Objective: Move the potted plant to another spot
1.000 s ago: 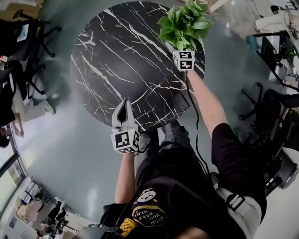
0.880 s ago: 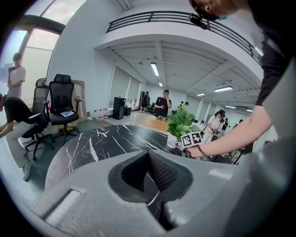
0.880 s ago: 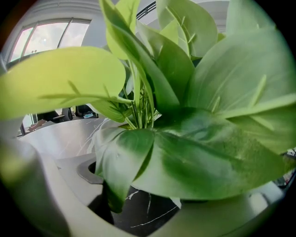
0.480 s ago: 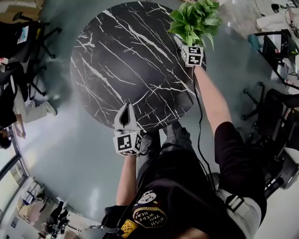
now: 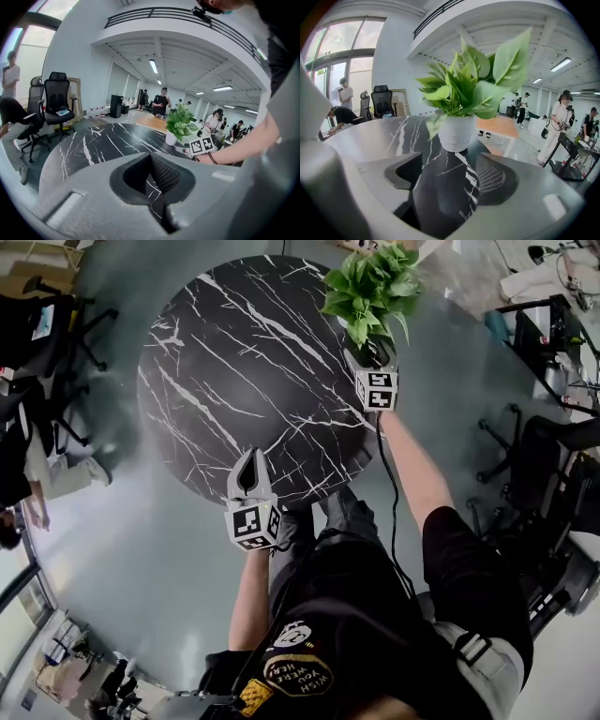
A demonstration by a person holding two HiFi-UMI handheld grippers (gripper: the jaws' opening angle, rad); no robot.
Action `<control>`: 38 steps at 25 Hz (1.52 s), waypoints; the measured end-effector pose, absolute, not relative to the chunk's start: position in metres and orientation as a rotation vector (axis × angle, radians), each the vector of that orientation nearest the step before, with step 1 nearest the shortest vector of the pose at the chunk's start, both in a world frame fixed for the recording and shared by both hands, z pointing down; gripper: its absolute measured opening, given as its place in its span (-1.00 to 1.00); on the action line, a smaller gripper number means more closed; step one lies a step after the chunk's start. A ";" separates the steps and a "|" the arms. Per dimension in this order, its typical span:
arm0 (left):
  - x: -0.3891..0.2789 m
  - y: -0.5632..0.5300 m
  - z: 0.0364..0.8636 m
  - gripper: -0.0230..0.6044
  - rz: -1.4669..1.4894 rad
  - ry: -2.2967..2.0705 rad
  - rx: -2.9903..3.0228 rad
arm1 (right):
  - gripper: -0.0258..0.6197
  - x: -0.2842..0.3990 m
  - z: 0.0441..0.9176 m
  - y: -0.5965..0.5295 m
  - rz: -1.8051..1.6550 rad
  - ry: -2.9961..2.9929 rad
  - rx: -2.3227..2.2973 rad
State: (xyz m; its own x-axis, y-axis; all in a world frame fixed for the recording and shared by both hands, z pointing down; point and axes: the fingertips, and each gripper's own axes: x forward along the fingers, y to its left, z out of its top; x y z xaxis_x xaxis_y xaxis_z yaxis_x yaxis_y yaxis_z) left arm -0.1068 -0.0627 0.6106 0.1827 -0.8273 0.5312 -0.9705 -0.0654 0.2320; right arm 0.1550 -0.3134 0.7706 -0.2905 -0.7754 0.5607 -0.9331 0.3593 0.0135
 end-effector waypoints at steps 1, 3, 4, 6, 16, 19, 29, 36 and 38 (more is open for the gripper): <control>-0.102 -0.066 0.605 -0.92 0.347 -1.674 1.950 | 0.10 0.158 0.761 -0.291 0.461 -2.136 1.494; -0.091 -0.073 0.590 -0.92 0.332 -1.658 1.997 | -0.33 0.160 0.724 -0.246 0.494 -2.151 1.538; -0.084 -0.077 0.579 -0.92 0.322 -1.647 2.025 | -0.50 0.158 0.699 -0.227 0.502 -2.181 1.567; -0.070 -0.087 0.555 -0.92 0.297 -1.619 2.094 | -0.80 0.149 0.643 -0.197 0.518 -2.255 1.611; 0.025 -0.113 0.444 -0.92 0.183 -1.398 2.440 | -0.92 0.124 0.479 -0.122 0.484 -2.406 1.680; 0.037 -0.114 0.430 -0.92 0.188 -1.403 2.475 | -0.92 0.123 0.457 -0.122 0.453 -2.420 1.711; 0.020 -0.100 0.403 -0.92 0.137 -1.482 2.481 | -0.92 0.114 0.432 -0.102 0.430 -2.463 1.688; 0.010 -0.095 0.396 -0.91 0.123 -1.522 2.458 | -0.92 0.114 0.428 -0.098 0.422 -2.466 1.672; 0.011 -0.093 0.394 -0.92 0.119 -1.524 2.457 | -0.92 0.115 0.424 -0.097 0.413 -2.470 1.668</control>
